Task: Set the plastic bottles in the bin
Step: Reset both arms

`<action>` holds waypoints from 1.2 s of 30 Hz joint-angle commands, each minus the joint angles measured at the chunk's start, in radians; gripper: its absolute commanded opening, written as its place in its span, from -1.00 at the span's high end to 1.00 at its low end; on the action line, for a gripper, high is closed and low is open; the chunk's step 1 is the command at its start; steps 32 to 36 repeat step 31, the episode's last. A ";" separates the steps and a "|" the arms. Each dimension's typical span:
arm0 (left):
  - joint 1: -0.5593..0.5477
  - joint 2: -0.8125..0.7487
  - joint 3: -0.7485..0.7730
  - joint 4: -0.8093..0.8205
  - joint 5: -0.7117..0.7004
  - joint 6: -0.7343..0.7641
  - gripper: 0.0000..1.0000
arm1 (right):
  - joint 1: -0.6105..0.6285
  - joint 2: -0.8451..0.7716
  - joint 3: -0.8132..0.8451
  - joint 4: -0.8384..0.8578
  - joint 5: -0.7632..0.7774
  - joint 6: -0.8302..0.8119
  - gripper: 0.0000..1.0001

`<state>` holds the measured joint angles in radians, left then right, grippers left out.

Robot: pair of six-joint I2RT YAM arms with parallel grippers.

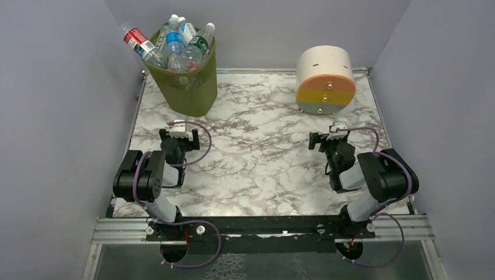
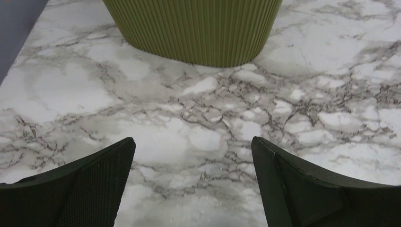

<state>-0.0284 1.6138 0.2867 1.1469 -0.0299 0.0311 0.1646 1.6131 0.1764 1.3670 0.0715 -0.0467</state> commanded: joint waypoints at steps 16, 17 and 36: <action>-0.005 0.027 -0.020 0.126 -0.011 0.016 -0.98 | 0.005 0.008 0.048 -0.039 -0.030 -0.013 -0.99; -0.007 0.026 -0.020 0.125 -0.011 0.016 -0.98 | 0.005 0.008 0.048 -0.039 -0.031 -0.013 -0.99; -0.015 0.027 -0.013 0.111 -0.028 0.021 -0.98 | 0.005 0.007 0.049 -0.041 -0.033 -0.013 -0.99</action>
